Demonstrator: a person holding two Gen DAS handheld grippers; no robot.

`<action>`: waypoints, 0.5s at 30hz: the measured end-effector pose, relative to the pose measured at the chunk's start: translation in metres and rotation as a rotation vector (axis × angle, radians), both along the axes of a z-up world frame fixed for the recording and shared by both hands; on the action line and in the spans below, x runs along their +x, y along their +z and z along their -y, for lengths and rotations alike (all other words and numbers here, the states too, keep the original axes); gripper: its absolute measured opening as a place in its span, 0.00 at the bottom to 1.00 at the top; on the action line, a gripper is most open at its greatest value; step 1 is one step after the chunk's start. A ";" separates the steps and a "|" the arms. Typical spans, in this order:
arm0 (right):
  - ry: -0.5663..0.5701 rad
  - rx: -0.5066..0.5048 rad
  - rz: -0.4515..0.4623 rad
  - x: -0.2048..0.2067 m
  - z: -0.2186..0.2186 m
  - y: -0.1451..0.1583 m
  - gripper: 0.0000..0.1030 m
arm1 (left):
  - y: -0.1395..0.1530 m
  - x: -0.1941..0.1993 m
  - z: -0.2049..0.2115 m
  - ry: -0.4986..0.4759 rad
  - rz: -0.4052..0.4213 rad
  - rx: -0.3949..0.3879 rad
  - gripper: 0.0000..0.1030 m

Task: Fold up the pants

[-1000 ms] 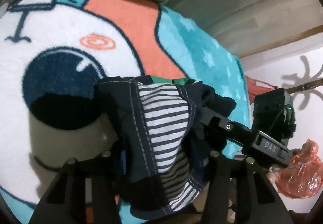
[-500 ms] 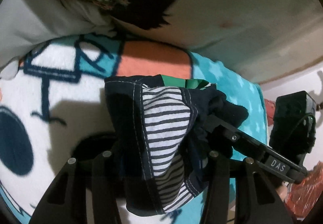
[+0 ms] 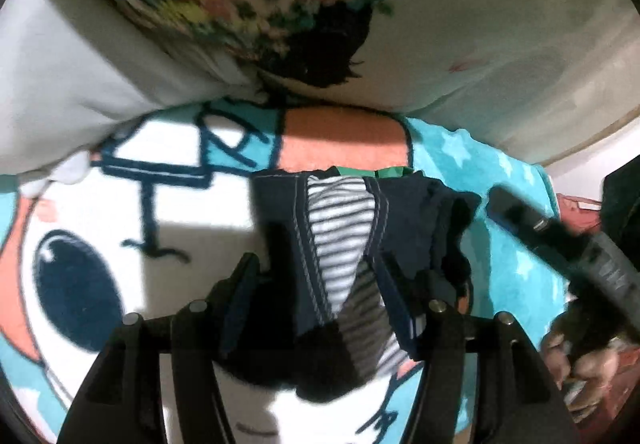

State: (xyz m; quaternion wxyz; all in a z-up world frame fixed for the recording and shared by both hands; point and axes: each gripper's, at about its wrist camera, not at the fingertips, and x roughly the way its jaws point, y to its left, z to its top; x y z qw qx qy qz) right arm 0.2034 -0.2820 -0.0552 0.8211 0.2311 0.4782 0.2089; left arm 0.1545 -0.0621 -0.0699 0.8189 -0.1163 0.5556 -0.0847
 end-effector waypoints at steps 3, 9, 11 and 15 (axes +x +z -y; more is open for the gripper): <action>0.028 0.094 0.004 -0.004 -0.002 0.009 0.47 | 0.004 -0.016 0.003 0.012 0.013 -0.012 0.58; 0.024 0.150 -0.170 0.008 -0.012 -0.046 0.44 | -0.035 -0.016 0.014 0.023 -0.080 -0.044 0.58; -0.014 0.112 -0.218 0.011 -0.008 -0.066 0.44 | -0.047 -0.014 0.017 0.023 -0.097 -0.039 0.60; -0.041 0.161 -0.218 0.004 0.005 -0.064 0.51 | -0.041 -0.015 0.013 0.035 -0.097 -0.057 0.62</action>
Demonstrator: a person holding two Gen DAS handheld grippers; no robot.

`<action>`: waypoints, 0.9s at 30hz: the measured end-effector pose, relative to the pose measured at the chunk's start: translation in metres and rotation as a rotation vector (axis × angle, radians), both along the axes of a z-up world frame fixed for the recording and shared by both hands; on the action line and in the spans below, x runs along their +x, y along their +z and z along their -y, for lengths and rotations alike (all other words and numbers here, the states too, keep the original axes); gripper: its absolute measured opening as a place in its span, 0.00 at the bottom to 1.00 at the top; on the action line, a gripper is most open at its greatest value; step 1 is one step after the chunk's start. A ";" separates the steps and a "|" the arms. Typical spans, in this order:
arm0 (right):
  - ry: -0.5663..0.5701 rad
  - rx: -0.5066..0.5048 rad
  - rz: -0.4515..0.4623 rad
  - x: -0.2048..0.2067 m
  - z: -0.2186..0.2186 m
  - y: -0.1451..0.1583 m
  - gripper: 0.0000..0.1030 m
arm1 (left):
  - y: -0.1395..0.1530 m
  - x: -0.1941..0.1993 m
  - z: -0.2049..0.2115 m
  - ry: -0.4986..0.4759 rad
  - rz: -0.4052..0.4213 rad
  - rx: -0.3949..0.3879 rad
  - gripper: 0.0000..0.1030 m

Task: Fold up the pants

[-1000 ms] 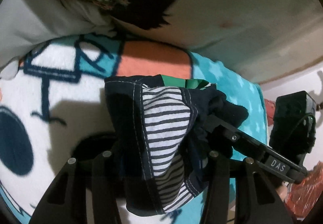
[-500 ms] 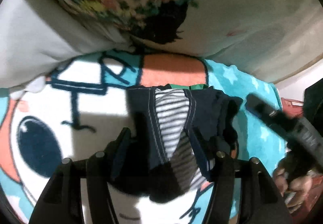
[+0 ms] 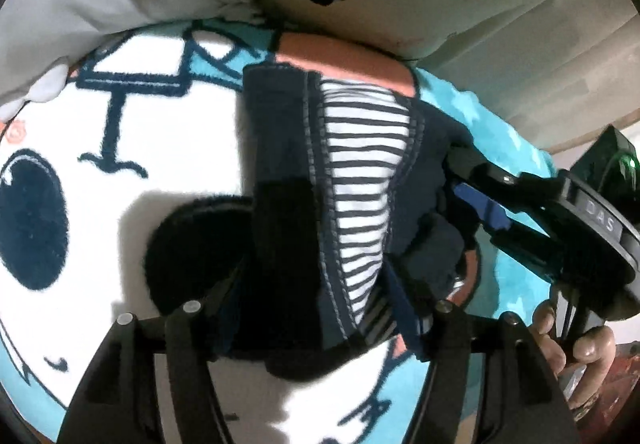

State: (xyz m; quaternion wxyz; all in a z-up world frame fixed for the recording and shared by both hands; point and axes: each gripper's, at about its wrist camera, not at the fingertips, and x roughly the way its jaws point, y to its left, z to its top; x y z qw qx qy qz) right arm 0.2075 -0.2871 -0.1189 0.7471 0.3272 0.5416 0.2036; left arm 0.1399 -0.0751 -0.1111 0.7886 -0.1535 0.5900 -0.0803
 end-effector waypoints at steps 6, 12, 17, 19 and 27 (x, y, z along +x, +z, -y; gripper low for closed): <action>-0.016 -0.107 0.100 -0.032 0.009 0.041 0.58 | 0.030 -0.021 -0.014 0.022 0.047 0.057 0.63; -0.057 -0.220 0.091 -0.083 0.010 0.045 0.58 | 0.046 -0.051 -0.031 0.066 0.086 0.067 0.63; -0.075 -0.336 0.096 -0.126 -0.008 0.045 0.61 | 0.058 -0.078 -0.028 0.032 0.175 0.169 0.63; -0.082 -0.351 0.085 -0.137 -0.014 0.045 0.62 | 0.066 -0.088 -0.029 0.018 0.201 0.171 0.63; -0.063 -0.415 0.083 -0.163 -0.048 0.048 0.65 | 0.104 -0.120 -0.046 0.009 0.327 0.208 0.71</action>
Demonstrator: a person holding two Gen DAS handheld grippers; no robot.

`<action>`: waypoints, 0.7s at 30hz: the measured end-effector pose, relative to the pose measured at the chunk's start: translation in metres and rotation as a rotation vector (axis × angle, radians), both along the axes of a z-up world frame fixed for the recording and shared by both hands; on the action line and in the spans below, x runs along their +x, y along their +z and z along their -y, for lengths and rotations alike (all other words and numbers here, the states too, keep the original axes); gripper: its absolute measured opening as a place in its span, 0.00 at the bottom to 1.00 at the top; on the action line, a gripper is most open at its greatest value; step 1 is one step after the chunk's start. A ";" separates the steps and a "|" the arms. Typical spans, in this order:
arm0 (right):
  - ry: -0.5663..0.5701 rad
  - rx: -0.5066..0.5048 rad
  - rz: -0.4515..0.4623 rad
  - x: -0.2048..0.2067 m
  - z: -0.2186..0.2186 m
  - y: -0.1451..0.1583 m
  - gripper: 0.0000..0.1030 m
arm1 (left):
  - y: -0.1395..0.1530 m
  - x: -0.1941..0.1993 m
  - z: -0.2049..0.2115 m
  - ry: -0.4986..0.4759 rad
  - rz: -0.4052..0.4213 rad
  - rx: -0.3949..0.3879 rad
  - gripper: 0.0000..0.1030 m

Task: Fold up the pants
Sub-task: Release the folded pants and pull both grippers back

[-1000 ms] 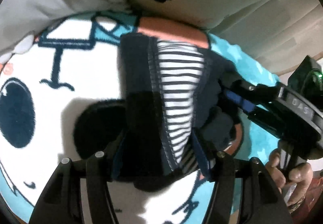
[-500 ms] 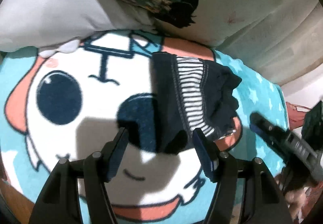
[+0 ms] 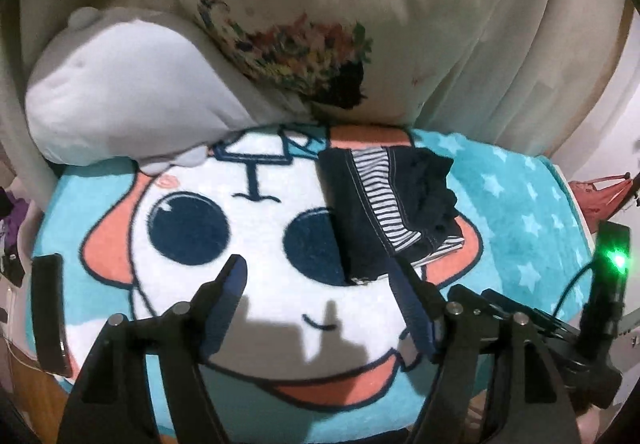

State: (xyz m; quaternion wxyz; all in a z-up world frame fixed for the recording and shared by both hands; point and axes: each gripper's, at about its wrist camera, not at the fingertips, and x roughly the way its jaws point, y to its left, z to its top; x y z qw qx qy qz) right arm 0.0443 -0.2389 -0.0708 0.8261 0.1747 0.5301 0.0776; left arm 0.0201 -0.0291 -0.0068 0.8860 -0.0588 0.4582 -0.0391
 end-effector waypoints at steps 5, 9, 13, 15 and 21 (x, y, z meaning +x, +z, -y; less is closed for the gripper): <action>0.028 -0.032 0.009 -0.005 -0.022 0.003 0.66 | 0.001 -0.008 -0.013 -0.001 -0.005 -0.002 0.71; 0.049 -0.052 0.011 -0.007 -0.034 0.004 0.66 | 0.000 -0.011 -0.019 0.007 -0.005 0.019 0.71; 0.043 -0.058 0.008 -0.009 -0.037 0.004 0.66 | -0.005 -0.009 -0.020 -0.001 -0.024 0.043 0.71; 0.029 -0.059 0.003 -0.011 -0.037 0.002 0.66 | -0.009 -0.008 -0.019 -0.015 -0.039 0.048 0.71; -0.002 -0.057 -0.012 -0.013 -0.032 -0.004 0.67 | -0.017 -0.007 -0.015 -0.048 -0.069 0.057 0.71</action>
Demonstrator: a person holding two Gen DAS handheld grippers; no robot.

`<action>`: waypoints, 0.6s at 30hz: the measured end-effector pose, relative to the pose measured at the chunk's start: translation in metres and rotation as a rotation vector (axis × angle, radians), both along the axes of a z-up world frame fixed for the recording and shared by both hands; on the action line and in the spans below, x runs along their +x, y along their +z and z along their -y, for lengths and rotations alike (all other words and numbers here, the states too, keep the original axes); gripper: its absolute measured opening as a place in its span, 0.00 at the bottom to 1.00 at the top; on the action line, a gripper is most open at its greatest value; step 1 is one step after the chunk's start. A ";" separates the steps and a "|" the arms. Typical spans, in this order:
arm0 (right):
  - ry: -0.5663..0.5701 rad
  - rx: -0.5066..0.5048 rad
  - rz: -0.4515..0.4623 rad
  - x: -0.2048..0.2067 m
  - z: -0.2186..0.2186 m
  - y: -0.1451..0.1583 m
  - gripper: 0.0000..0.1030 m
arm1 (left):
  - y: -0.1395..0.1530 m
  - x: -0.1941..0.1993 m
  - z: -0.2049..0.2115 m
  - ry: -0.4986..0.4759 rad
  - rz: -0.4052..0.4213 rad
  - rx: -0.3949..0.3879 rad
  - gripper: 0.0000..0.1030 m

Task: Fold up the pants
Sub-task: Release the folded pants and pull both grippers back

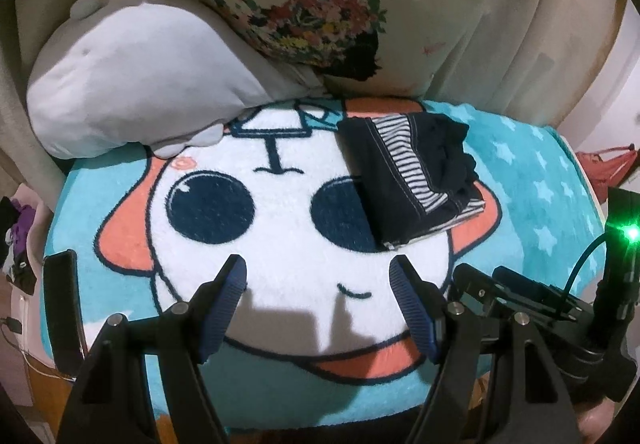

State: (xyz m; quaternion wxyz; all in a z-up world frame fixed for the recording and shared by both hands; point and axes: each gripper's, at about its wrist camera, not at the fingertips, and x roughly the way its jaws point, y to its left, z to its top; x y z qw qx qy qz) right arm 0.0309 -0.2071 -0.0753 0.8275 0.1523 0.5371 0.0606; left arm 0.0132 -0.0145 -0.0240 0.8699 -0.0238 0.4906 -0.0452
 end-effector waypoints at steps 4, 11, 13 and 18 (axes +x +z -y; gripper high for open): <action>-0.013 -0.005 -0.002 -0.002 0.004 -0.002 0.67 | -0.004 0.001 0.003 -0.016 -0.013 0.004 0.71; -0.030 -0.012 -0.009 -0.002 0.010 -0.005 0.67 | -0.009 0.005 0.010 -0.034 -0.032 0.006 0.71; -0.031 -0.011 -0.013 -0.001 0.012 -0.007 0.67 | -0.012 0.006 0.011 -0.034 -0.043 0.005 0.71; -0.030 -0.005 -0.027 0.002 0.017 -0.012 0.67 | -0.019 0.011 0.017 -0.028 -0.073 0.010 0.71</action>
